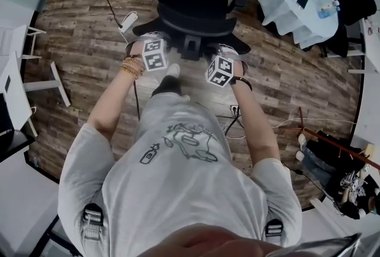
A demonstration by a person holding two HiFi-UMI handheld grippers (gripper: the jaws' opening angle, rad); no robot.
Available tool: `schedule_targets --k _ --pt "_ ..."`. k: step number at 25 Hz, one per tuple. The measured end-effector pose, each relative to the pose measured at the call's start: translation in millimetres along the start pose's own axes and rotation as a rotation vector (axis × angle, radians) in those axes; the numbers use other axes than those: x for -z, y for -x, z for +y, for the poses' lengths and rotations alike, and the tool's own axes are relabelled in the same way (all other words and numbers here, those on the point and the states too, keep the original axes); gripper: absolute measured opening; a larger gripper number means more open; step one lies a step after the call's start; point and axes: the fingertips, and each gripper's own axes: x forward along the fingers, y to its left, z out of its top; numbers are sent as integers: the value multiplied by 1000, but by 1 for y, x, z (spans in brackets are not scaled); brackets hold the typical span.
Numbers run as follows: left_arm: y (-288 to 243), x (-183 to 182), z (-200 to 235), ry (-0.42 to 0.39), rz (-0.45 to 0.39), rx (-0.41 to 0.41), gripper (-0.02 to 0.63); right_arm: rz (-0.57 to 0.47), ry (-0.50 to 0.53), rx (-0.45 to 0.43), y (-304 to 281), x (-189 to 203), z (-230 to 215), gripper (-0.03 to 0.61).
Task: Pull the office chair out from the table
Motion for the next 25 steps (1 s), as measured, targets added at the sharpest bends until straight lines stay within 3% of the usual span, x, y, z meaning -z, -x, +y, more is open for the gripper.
schedule_targets --k 25 --pt "41 34 -97 -21 -39 13 104 25 -33 24 34 -37 106 101"
